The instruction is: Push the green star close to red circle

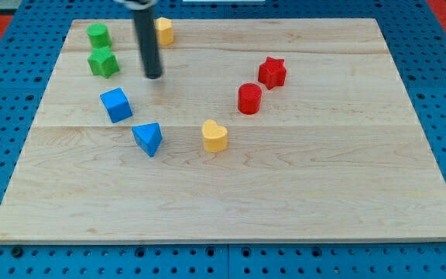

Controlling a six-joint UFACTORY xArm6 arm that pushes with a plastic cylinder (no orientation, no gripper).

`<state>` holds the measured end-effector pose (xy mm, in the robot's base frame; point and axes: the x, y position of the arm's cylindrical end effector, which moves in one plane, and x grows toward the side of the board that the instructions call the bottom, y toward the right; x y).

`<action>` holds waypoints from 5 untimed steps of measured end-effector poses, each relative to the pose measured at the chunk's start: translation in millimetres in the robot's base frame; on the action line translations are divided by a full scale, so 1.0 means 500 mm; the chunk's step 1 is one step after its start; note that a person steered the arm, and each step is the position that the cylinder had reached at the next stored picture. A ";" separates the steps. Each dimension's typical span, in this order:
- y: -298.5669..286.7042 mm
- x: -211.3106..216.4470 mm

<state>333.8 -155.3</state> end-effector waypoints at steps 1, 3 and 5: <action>-0.134 0.036; -0.239 -0.122; -0.075 -0.250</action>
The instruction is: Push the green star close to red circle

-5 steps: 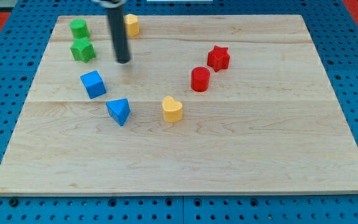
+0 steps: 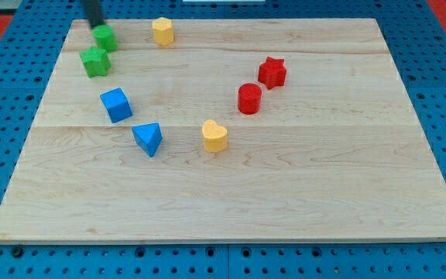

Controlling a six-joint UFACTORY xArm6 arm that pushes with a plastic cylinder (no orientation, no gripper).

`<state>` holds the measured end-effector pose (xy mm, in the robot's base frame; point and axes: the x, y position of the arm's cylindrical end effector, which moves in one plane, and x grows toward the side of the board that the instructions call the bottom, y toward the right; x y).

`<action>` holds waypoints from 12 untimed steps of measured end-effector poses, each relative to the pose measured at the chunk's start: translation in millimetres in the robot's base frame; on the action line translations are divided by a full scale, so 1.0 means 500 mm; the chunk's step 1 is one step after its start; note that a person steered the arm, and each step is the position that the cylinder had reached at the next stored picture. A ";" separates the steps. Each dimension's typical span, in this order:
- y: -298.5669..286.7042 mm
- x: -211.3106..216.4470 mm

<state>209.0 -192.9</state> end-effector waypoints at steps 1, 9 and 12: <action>-0.076 0.094; 0.175 0.349; 0.317 0.371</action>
<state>394.4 -34.2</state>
